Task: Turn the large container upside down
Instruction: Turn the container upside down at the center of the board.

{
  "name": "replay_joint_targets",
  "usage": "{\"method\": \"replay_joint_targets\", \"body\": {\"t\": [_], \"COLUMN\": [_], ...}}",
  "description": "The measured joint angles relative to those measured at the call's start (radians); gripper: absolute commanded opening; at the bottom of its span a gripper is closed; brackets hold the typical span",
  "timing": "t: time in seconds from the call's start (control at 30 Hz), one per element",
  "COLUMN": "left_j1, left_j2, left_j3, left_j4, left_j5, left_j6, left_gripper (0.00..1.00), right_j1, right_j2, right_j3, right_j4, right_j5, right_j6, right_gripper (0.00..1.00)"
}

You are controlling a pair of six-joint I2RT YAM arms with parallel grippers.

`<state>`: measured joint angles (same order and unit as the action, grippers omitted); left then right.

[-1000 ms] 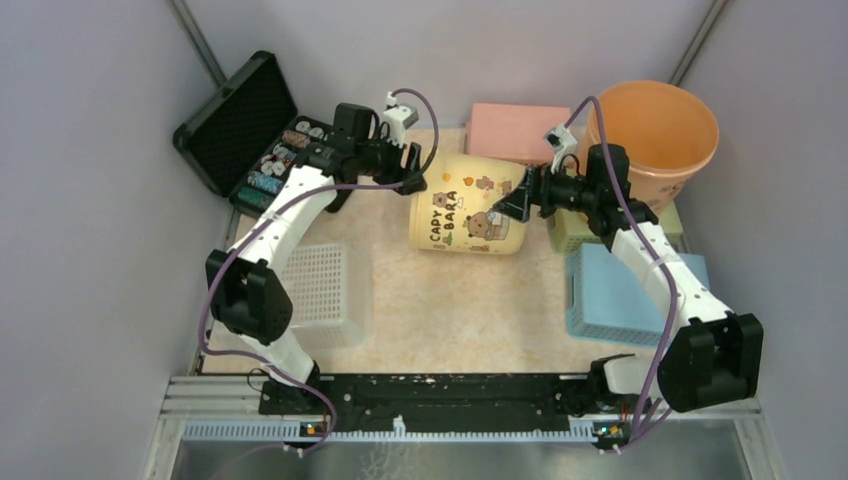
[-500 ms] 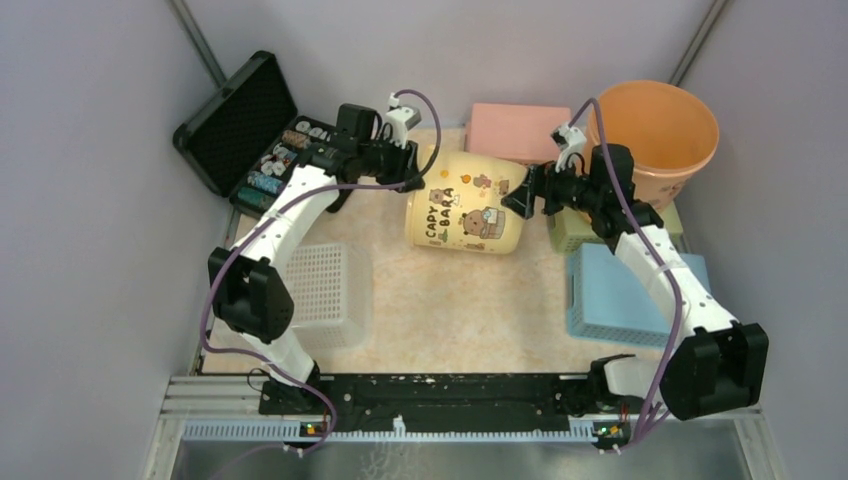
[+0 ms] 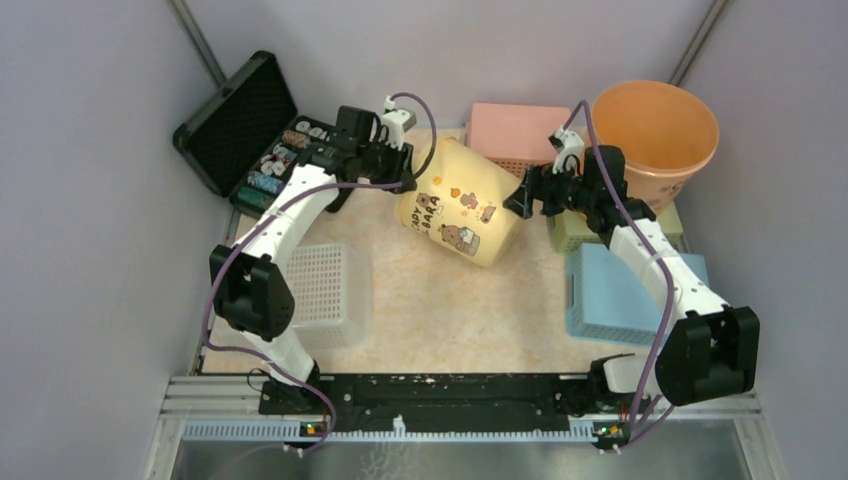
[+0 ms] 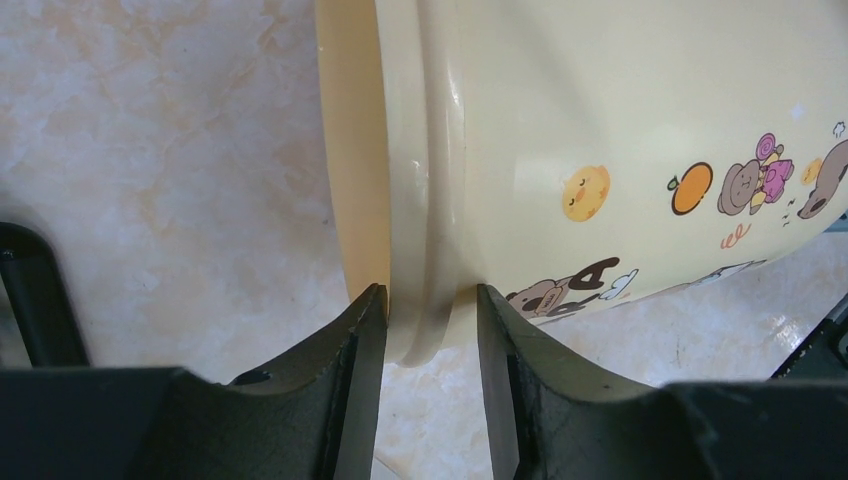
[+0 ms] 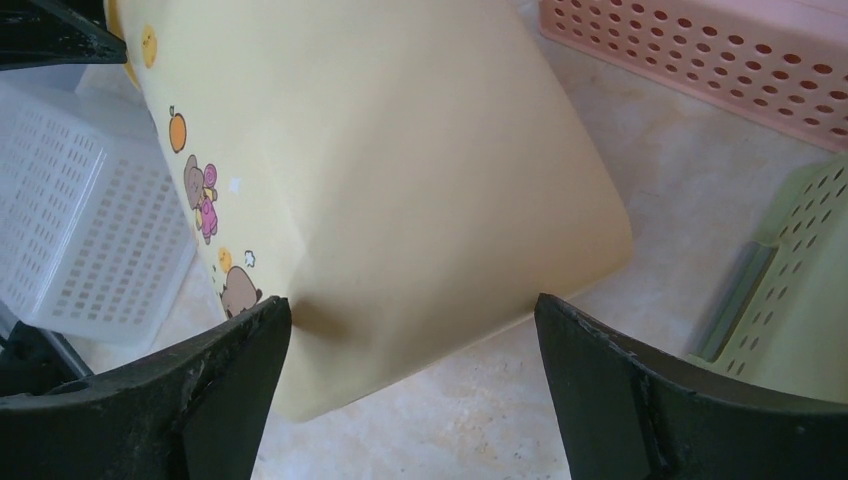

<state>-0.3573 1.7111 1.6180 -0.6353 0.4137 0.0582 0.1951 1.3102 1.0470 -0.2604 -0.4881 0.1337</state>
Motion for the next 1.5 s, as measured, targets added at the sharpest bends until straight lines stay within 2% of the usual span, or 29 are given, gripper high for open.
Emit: {"method": "replay_joint_targets", "body": {"t": [0.2,0.4,0.53,0.9,1.13,1.5], "left_j1": [0.001,0.008,0.009,0.012,0.017,0.042], "left_j2": [0.000,0.000,0.000,-0.007,-0.027,-0.027], "left_j3": [-0.010,-0.023,-0.031,-0.056,-0.077,-0.077], "left_j4": [-0.001,0.007,0.009,0.037,0.037,0.027], "left_j5": [0.017,0.077,0.115,0.189,0.178,0.133], "left_j6": [-0.003,-0.005,-0.008,-0.029,-0.032,-0.034], "left_gripper": [0.53,0.53,0.49,0.38,0.37,0.42], "right_j1": [-0.007,-0.029,-0.033,-0.046,-0.047,-0.006], "right_j2": [-0.002,-0.002,-0.008,-0.004,0.011,0.044], "right_j3": [-0.021,-0.013,-0.018,-0.077,-0.069,0.039], "right_j4": [0.021,-0.045,-0.109,-0.069,-0.027,0.002], "right_j5": [-0.030,-0.075,-0.132,-0.268,-0.281,-0.232], "right_j6": [0.037,0.035,0.018,0.071,0.131,0.193], "right_gripper": [0.92,0.92,0.91,0.87,0.87,0.87]}}
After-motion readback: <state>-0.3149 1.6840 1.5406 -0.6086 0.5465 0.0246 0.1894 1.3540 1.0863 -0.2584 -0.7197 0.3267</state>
